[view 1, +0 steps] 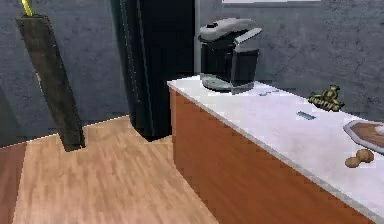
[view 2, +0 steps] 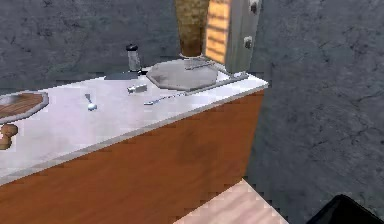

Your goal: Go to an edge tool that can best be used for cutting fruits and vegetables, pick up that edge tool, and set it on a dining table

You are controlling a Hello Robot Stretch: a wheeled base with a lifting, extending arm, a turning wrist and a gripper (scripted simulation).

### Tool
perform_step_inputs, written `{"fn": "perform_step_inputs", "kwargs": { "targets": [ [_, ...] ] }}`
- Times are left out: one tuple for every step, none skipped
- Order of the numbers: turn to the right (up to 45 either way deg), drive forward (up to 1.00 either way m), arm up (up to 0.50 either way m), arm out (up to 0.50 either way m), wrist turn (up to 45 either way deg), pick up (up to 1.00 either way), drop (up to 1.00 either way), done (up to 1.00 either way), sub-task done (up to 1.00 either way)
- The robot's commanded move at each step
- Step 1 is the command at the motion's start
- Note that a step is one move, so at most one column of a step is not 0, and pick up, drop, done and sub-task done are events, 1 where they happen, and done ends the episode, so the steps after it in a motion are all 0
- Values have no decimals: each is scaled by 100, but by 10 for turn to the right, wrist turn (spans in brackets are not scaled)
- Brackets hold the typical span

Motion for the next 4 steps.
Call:
{"fn": "perform_step_inputs", "kwargs": {
  "targets": [
    [-120,0,0,0,0,0,0,0,0],
    [450,0,0,0,0,0,0,0,0],
    [450,0,0,0,0,0,0,0,0],
    [270,0,0,0,0,0,0,0,0]
  ]
}}
